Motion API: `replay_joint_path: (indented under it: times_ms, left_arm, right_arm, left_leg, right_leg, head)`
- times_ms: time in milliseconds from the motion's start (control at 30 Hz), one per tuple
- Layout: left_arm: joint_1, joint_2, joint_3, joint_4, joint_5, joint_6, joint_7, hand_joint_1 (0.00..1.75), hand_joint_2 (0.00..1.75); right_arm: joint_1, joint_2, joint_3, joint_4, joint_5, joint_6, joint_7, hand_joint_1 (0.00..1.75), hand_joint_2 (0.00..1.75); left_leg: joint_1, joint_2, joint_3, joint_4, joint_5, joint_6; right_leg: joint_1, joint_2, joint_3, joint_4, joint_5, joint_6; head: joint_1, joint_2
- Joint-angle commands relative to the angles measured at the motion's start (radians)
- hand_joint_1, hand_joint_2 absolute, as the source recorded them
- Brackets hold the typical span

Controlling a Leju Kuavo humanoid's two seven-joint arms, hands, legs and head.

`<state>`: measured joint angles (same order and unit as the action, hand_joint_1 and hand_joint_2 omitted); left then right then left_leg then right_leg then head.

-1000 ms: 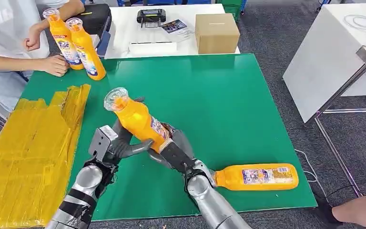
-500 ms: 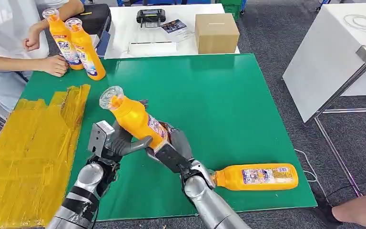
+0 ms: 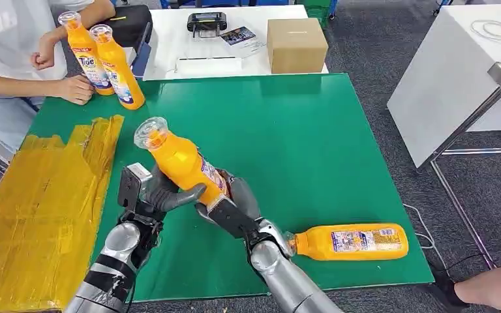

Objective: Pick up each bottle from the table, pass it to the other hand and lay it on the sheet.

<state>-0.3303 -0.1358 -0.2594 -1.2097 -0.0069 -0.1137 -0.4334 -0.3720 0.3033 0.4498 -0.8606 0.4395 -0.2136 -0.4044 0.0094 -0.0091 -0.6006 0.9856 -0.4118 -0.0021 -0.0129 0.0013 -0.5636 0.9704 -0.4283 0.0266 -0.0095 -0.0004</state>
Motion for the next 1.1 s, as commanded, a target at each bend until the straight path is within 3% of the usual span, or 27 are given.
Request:
replay_joint_path:
  times_ms: [33, 67, 100, 467, 567, 733, 767, 1100]
  left_arm:
    - [-0.038, 0.004, 0.046, 0.020, 0.006, 0.022, -0.006, 1.75, 1.75]
    - [-0.036, 0.007, 0.049, 0.013, -0.009, 0.042, -0.013, 1.75, 1.75]
    - [-0.034, 0.008, 0.051, 0.009, -0.023, 0.061, -0.018, 1.75, 1.75]
    - [0.022, 0.050, 0.124, -0.071, -0.313, 0.346, -0.077, 1.75, 1.75]
    - [0.059, 0.064, 0.155, -0.104, -0.440, 0.495, -0.102, 1.75, 1.75]
    - [0.069, 0.073, 0.162, -0.120, -0.443, 0.499, -0.102, 1.75, 1.75]
    - [0.068, 0.071, 0.161, -0.121, -0.443, 0.498, -0.102, 1.75, 1.75]
    - [0.070, 0.069, 0.164, -0.124, -0.474, 0.531, -0.108, 1.75, 1.75]
  right_arm:
    - [-0.014, -0.029, 0.026, 0.023, -0.007, -0.010, -0.008, 1.27, 1.75]
    - [-0.007, -0.030, 0.021, 0.009, -0.009, -0.017, -0.007, 0.23, 1.75]
    - [-0.002, -0.031, 0.018, -0.001, -0.011, -0.023, -0.009, 0.00, 1.75]
    - [0.108, -0.083, -0.003, -0.276, -0.021, -0.035, -0.010, 0.00, 1.75]
    - [0.156, -0.106, -0.003, -0.380, -0.024, -0.046, -0.020, 0.00, 1.75]
    - [0.170, -0.114, -0.001, -0.411, -0.022, -0.046, -0.019, 0.00, 1.75]
    - [0.170, -0.114, -0.001, -0.411, -0.022, -0.046, -0.019, 0.00, 1.75]
    - [0.172, -0.112, -0.006, -0.416, -0.029, -0.051, -0.023, 0.00, 1.75]
  left_leg:
    - [0.001, 0.000, 0.005, 0.000, -0.003, 0.000]
    - [0.001, 0.000, 0.004, 0.000, -0.002, 0.000]
    - [0.001, 0.000, 0.004, 0.000, -0.002, 0.000]
    - [0.001, 0.002, 0.008, 0.001, -0.005, 0.000]
    - [0.001, 0.000, 0.004, 0.000, -0.002, 0.000]
    - [0.002, 0.003, 0.009, 0.001, -0.006, 0.000]
    - [0.001, 0.000, 0.003, 0.000, -0.002, 0.000]
    - [0.001, 0.000, 0.004, 0.000, -0.002, 0.000]
  right_leg:
    - [0.002, -0.001, 0.006, -0.001, -0.002, -0.001]
    - [0.001, -0.001, 0.005, -0.001, -0.002, -0.001]
    - [0.001, -0.001, 0.004, -0.001, -0.001, -0.001]
    - [0.002, 0.000, 0.008, -0.001, -0.004, -0.001]
    - [0.001, 0.000, 0.005, -0.001, -0.002, -0.001]
    - [0.002, 0.002, 0.010, -0.001, -0.004, -0.002]
    - [0.001, -0.001, 0.004, -0.001, -0.002, -0.001]
    - [0.001, -0.001, 0.004, -0.001, -0.002, -0.001]
  head:
    - [0.000, 0.000]
    - [0.000, 0.000]
    - [0.000, 0.000]
    - [0.000, 0.000]
    - [0.000, 0.000]
    - [0.000, 0.000]
    - [0.000, 0.000]
    - [0.000, 0.000]
